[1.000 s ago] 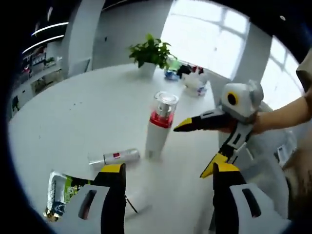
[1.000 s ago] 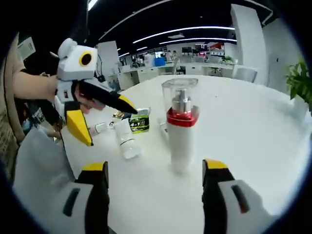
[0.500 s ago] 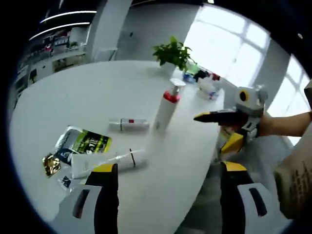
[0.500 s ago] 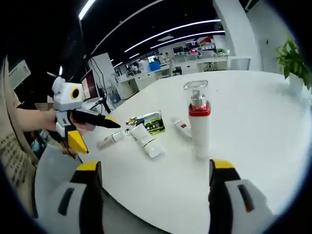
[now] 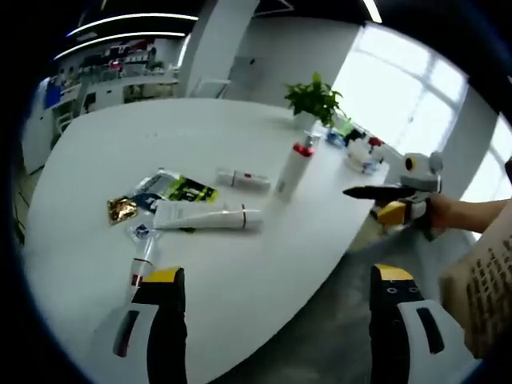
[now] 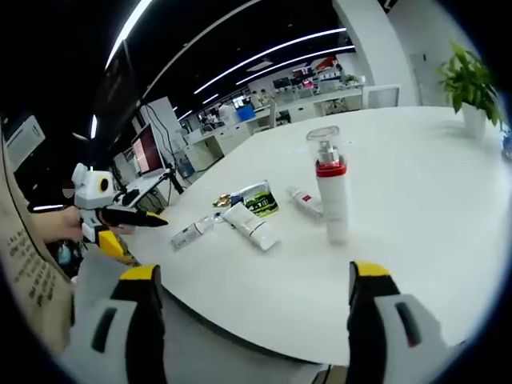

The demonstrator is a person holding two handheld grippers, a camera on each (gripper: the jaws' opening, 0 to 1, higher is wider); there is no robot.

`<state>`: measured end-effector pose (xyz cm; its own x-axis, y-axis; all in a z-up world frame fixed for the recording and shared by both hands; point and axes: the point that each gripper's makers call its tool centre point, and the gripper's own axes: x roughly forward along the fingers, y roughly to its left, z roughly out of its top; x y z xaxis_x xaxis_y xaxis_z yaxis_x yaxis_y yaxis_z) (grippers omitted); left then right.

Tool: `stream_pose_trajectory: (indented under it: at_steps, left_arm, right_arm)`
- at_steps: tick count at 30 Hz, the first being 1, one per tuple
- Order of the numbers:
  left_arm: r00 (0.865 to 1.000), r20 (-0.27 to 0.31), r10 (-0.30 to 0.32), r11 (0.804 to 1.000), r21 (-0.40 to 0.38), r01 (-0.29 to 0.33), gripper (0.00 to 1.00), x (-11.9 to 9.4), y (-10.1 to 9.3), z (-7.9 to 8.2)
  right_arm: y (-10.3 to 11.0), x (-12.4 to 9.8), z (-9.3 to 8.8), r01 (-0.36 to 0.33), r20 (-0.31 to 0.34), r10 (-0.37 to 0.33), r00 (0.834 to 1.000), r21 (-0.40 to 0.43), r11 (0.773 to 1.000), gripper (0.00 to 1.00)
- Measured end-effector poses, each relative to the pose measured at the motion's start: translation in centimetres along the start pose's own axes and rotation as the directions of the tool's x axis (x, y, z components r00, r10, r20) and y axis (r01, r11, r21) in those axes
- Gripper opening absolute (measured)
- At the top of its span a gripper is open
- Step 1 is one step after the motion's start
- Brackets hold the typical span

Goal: Arrange the skincare products in the storage area until every visible bottle or jar stands upright without overlapping.

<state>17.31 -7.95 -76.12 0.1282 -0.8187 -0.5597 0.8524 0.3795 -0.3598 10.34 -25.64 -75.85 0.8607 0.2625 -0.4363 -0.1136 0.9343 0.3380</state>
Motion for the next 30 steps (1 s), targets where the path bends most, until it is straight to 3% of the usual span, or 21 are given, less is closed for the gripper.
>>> stream_pose_trajectory:
  at_steps: [7,16,30]
  left_arm:
    - [0.998,0.037,0.052,0.998,-0.036,-0.051,0.97,-2.0,0.9,-0.8]
    - [0.995,0.035,0.09,0.994,-0.07,-0.088,0.97,-3.5,2.1,-2.3]
    - [0.993,0.051,0.106,0.991,-0.084,-0.102,0.94,-3.9,2.4,-2.2]
  right_arm:
    - [0.8,-0.1,-0.2,-0.009,0.011,0.009,1.0,-0.012,1.0,0.97]
    - [1.3,0.4,-0.8,-0.025,-0.021,0.024,0.999,-0.033,0.999,0.97]
    - [1.1,1.3,-1.6,-0.035,-0.072,0.031,0.997,-0.065,0.997,0.94]
